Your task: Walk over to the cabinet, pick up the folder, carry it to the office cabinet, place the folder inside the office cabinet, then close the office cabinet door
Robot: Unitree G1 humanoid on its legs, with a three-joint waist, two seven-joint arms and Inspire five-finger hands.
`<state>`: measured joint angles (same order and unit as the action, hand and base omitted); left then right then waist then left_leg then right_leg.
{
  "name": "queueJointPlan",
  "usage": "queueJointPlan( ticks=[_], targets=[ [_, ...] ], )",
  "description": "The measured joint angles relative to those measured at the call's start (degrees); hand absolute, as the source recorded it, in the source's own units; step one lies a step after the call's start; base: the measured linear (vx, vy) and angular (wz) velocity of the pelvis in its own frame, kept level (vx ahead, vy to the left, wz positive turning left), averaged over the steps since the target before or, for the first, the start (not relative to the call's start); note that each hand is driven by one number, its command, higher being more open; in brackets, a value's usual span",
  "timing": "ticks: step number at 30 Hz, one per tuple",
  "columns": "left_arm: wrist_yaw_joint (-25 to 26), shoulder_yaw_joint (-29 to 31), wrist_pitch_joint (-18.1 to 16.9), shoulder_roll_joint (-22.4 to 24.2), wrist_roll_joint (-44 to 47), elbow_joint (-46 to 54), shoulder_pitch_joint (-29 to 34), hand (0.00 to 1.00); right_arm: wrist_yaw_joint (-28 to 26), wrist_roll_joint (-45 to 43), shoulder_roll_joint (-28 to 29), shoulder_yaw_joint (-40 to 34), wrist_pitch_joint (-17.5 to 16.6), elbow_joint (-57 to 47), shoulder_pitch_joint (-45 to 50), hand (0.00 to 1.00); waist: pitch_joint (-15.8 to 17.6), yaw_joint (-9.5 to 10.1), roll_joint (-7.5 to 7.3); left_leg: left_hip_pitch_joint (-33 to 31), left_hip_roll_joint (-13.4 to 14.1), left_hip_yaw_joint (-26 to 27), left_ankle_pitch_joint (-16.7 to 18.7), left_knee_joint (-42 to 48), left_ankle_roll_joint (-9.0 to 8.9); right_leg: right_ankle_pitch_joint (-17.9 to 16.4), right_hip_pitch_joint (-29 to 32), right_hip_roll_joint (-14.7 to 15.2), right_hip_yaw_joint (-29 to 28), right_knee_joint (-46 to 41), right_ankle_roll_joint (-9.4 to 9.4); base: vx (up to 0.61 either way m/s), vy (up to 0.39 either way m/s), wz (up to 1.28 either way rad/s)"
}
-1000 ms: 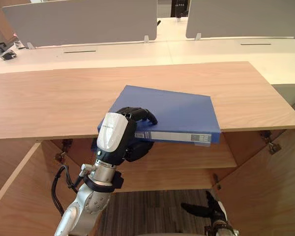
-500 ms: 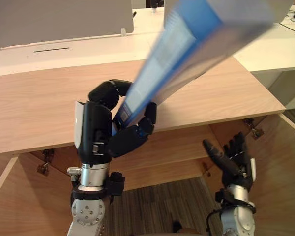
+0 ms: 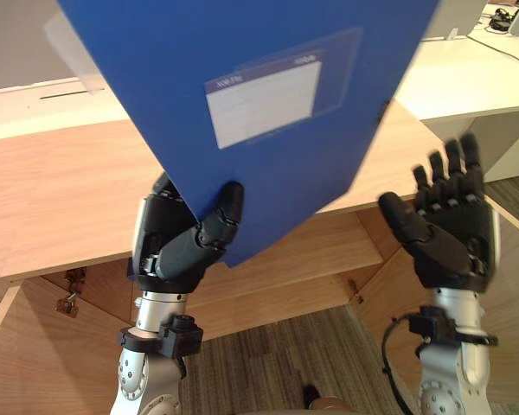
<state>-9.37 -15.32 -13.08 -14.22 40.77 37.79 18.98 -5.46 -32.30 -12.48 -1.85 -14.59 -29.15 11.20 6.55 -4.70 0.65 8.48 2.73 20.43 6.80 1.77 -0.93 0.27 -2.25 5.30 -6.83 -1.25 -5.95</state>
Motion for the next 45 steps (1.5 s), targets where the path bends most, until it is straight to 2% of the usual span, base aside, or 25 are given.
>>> queueJointPlan(
  ticks=[3,4,10,13,18,20,21,24,28,32,34,40,45],
  targets=[
    [-2.15,-0.23,0.43,-2.60,2.31,-0.71,-0.09,0.00,0.10,-0.58,-3.08,0.20,-0.22,3.72,-3.02,1.00,-0.05,0.81,0.07,-0.44,0.03,-0.35,-0.03,0.57,0.04,0.09,-0.05,0.13,0.32,0.02,-0.14,-0.07,-0.042,0.07],
    [-2.29,-0.03,0.44,-2.86,3.36,-1.67,-0.21,0.00,0.02,-1.30,-4.34,1.09,-0.21,5.09,-3.80,0.00,-0.07,0.87,0.12,-0.67,-0.01,-0.61,-0.12,0.65,0.18,0.13,-0.05,0.21,0.55,0.04,-0.20,-0.08,-0.047,0.12],
    [-2.46,0.33,0.88,-6.10,8.29,-4.56,-0.49,0.00,-2.09,-2.75,-11.50,4.47,-0.17,11.29,-6.75,0.00,-0.13,1.05,0.15,-1.98,-0.58,-2.68,-0.68,0.91,0.95,0.57,-0.04,0.96,2.07,0.31,-0.69,-0.06,-0.032,0.16],
    [-2.46,2.18,0.76,-7.55,8.87,-4.67,-0.46,0.00,-3.70,-5.51,-14.43,5.84,-0.13,13.23,-7.78,0.00,-0.35,2.10,0.17,-2.50,-0.90,-3.60,-1.10,0.90,1.16,0.61,-0.06,1.34,3.01,0.32,-0.72,-0.04,-0.026,0.17],
    [-2.38,4.39,-0.25,-7.89,8.04,-4.70,-0.24,0.00,-4.73,-7.04,-14.60,6.54,-0.02,13.28,-8.54,0.00,-0.89,2.50,0.14,-3.55,-1.33,-6.34,-2.22,0.37,1.54,1.29,-0.15,1.94,5.57,0.41,-1.14,-0.04,-0.026,0.30],
    [-1.58,5.78,-0.77,-5.89,4.60,-4.75,-0.15,0.00,-5.98,-7.00,-13.97,7.01,-0.02,13.28,-8.56,0.00,-0.99,2.91,0.11,-3.74,-1.52,-7.09,-2.84,-0.16,1.80,1.81,-0.15,2.14,6.24,0.44,-1.15,-0.06,-0.014,0.22],
    [-1.40,6.40,-0.79,-4.94,4.00,-4.85,-0.14,1.00,-6.63,-7.00,-13.59,7.28,-0.02,13.25,-8.55,0.00,-1.03,2.96,0.08,-3.80,-1.66,-7.33,-3.03,-0.35,1.87,1.85,-0.15,2.25,6.56,0.44,-1.13,-0.08,-0.009,0.20],
    [0.89,9.03,-1.23,-0.11,-2.74,-5.10,-0.08,1.00,-8.40,-6.44,-9.58,9.16,0.57,13.04,-8.55,0.00,-1.47,3.78,-0.13,-3.81,-2.23,-8.51,-4.39,-1.80,2.22,2.22,-0.14,2.68,7.57,0.54,-0.94,-0.07,-0.009,0.19],
    [3.12,11.51,-2.13,2.82,-12.19,-5.06,0.23,1.00,-8.53,-5.85,-5.37,9.62,1.49,13.03,-8.61,0.00,-1.83,5.22,-0.50,-3.54,-2.82,-9.68,-6.07,-3.99,2.34,2.21,-0.15,3.07,8.69,0.63,-0.93,-0.08,-0.018,0.18],
    [7.95,15.25,-3.06,9.39,-22.30,-5.02,2.71,1.00,-7.67,-5.85,-0.58,9.47,1.89,13.00,-8.74,0.00,-1.87,5.37,-0.51,-2.90,-3.17,-10.70,-7.92,-7.00,1.95,2.18,-0.17,3.23,9.77,0.86,-0.89,-0.08,-0.023,0.13],
    [9.85,16.79,-3.16,11.40,-23.98,-5.02,4.61,1.00,-7.19,-5.57,0.22,9.38,1.90,13.00,-8.74,0.00,-1.86,5.38,-0.51,-2.96,-3.19,-10.98,-8.12,-7.07,1.83,2.02,-0.28,3.25,10.11,0.93,-0.67,-0.07,-0.024,0.09],
    [10.00,20.26,-4.04,16.21,-23.95,-9.90,8.66,1.00,-5.94,-3.13,0.76,5.66,1.90,12.83,-8.73,0.00,-1.90,5.53,-0.53,-3.42,-3.15,-12.73,-9.05,-7.13,1.30,0.91,-0.72,3.19,12.07,1.10,-0.09,-0.06,-0.039,0.16],
    [11.94,24.05,-2.92,17.88,-23.99,-22.36,9.70,1.00,-4.23,-3.60,1.67,-0.59,1.65,11.97,-8.72,0.00,-2.65,5.40,-0.56,-4.06,-2.81,-13.48,-9.59,-7.12,1.18,0.85,-0.65,2.78,13.03,1.58,0.02,-0.02,-0.032,0.07]
  ],
)
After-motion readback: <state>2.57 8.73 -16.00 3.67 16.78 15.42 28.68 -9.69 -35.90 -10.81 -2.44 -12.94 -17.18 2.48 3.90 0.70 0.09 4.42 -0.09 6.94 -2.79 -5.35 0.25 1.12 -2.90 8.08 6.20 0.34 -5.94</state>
